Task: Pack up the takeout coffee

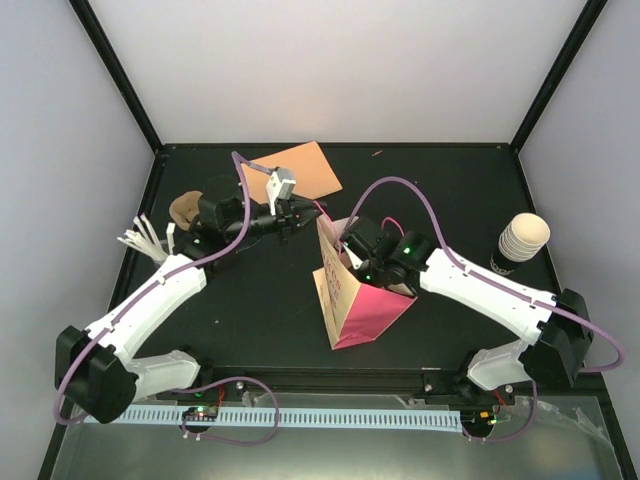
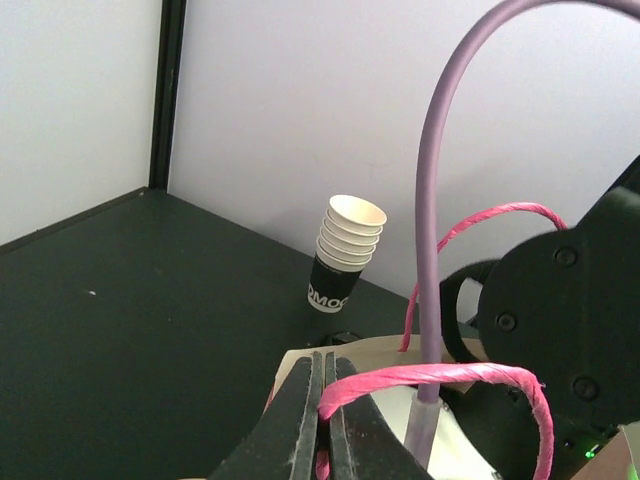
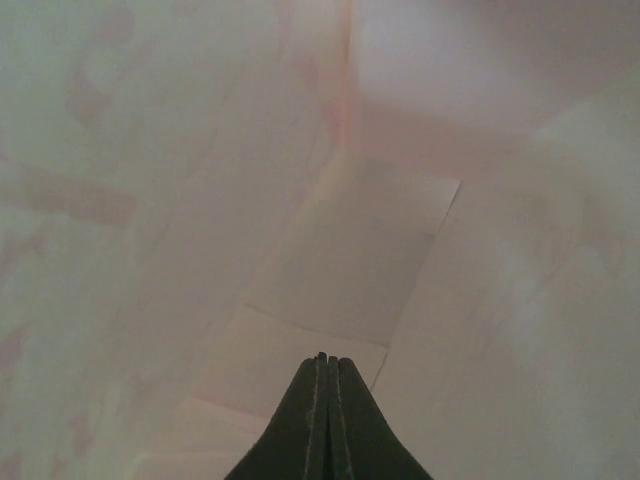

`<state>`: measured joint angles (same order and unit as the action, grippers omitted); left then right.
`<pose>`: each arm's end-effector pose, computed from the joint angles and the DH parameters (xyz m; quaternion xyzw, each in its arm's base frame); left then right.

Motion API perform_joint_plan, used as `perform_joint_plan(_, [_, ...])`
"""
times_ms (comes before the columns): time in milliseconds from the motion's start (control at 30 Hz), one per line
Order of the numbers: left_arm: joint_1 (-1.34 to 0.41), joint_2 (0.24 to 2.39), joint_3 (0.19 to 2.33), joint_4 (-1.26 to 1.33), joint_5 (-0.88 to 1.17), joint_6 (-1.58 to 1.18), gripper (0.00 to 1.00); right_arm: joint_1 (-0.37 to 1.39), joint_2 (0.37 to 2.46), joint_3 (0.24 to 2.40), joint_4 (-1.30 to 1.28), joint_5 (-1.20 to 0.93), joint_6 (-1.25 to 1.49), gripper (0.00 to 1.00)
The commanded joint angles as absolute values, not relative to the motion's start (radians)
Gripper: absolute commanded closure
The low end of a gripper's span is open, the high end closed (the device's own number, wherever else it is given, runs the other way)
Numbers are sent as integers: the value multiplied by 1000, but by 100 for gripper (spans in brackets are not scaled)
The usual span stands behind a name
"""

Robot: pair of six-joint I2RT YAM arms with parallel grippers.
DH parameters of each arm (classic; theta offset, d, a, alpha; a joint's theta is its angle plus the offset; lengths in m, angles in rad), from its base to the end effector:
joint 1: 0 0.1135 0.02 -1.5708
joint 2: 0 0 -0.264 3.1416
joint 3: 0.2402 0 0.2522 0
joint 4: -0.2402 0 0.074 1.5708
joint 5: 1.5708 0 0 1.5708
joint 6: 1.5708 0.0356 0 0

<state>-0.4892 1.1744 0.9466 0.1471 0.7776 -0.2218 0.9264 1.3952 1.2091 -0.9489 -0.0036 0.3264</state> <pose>0.2260 -0.1486 0.3521 0.3454 0.6399 -0.4796 0.4912 0.1633 0.2175 0.2877 -0.2889 0.9326 0.1282 0.1741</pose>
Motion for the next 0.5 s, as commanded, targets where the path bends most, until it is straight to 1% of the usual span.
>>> perform_joint_plan(0, [-501, 1127, 968, 214, 772, -233, 98, 943, 1368, 1174, -942, -12, 325, 99])
perform_joint_plan(167, [-529, 1094, 965, 227, 772, -224, 98, 943, 1384, 1158, -936, -20, 328, 99])
perform_joint_plan(300, [-562, 1069, 959, 231, 772, -222, 98, 943, 1436, 1164, -931, -30, 324, 99])
perform_joint_plan(467, [-605, 1021, 923, 248, 760, -239, 98, 944, 1480, 1147, -837, -95, 336, 99])
